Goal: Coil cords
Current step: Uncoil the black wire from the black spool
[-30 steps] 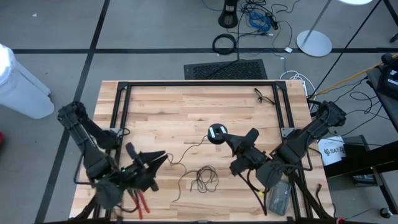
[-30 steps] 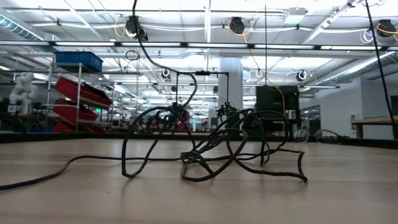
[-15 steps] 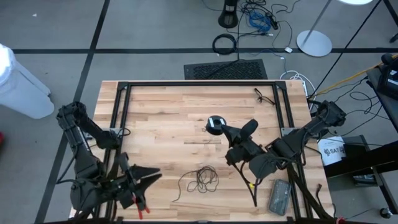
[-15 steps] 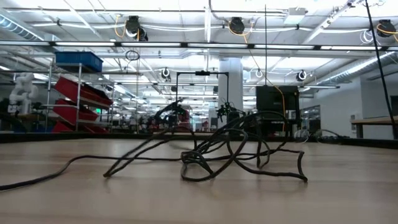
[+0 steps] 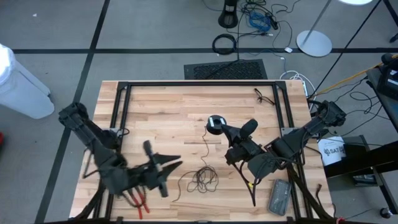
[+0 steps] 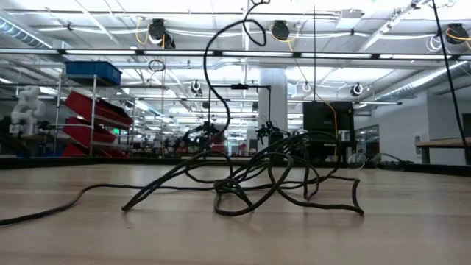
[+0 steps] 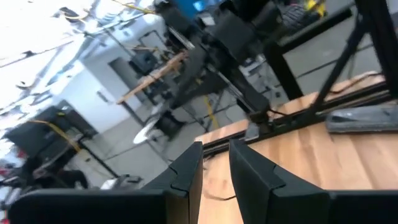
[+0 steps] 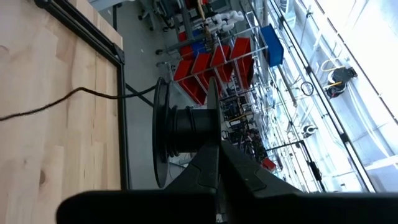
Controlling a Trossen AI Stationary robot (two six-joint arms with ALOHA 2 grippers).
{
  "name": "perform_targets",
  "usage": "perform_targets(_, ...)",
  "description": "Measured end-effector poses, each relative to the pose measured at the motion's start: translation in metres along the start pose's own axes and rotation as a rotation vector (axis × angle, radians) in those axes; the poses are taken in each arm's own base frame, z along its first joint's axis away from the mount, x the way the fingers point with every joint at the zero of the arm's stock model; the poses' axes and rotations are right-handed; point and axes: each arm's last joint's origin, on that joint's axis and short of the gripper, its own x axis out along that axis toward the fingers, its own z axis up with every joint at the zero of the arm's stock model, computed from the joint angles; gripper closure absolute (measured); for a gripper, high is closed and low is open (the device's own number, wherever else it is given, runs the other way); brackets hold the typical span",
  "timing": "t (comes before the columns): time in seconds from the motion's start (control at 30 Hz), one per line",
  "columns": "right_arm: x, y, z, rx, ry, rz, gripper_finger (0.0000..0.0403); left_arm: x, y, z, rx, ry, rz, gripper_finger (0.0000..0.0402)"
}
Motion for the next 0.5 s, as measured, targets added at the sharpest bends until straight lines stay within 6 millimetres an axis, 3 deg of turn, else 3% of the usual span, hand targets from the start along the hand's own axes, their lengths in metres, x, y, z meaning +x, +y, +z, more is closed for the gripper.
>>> perform_targets(0.23,-0.004,0.000,0.001,-0.028,-0.015,0.006,0.0403,0.049,-0.003,-0.032,0.026,0.081,0.031,0.0296)
perform_targets(0.5,-0.006,0.001,0.002,-0.039,-0.023,0.010,0.0403,0.090,-0.007,-0.061,-0.091,0.156,0.064,0.0182)
